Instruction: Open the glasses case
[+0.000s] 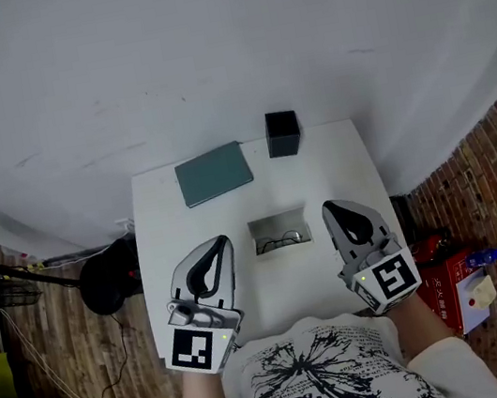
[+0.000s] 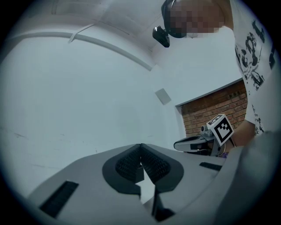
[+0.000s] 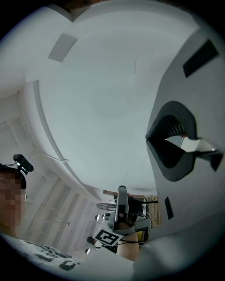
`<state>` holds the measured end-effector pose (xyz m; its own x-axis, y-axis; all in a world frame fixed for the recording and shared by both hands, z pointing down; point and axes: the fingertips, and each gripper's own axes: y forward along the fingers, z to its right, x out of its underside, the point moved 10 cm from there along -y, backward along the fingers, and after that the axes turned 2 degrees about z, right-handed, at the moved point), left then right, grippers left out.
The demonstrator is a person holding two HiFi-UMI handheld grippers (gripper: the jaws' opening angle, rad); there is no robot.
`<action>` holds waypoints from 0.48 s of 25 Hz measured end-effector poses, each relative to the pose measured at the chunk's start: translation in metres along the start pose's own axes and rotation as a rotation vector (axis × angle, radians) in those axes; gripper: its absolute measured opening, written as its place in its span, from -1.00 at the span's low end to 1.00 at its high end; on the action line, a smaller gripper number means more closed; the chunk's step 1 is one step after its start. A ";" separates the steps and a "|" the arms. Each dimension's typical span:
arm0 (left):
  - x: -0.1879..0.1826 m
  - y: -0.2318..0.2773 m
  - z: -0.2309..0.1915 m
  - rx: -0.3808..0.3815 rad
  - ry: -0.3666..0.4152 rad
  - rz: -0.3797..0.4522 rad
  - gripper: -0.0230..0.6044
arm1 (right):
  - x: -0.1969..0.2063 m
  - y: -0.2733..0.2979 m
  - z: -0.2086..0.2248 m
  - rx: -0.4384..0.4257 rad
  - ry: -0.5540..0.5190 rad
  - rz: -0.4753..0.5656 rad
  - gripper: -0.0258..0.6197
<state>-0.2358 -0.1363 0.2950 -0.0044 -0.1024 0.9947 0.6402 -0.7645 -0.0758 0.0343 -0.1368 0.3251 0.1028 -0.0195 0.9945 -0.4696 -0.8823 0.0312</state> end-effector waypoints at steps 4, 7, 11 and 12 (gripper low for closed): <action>0.003 0.000 0.002 -0.006 -0.020 0.002 -0.88 | 0.002 0.002 -0.002 -0.006 -0.010 -0.012 -0.89; 0.004 0.000 0.001 -0.017 -0.047 0.023 -0.88 | 0.003 0.004 -0.004 -0.002 -0.004 -0.014 -0.88; 0.003 0.002 -0.003 -0.012 -0.047 0.025 -0.88 | 0.003 0.008 -0.004 0.007 0.005 -0.015 -0.88; 0.003 0.003 -0.004 -0.012 -0.047 0.026 -0.88 | 0.003 0.009 -0.003 0.011 0.009 -0.015 -0.89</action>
<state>-0.2371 -0.1412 0.2971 0.0481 -0.0927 0.9945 0.6303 -0.7696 -0.1022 0.0280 -0.1432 0.3289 0.1017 -0.0015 0.9948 -0.4585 -0.8875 0.0456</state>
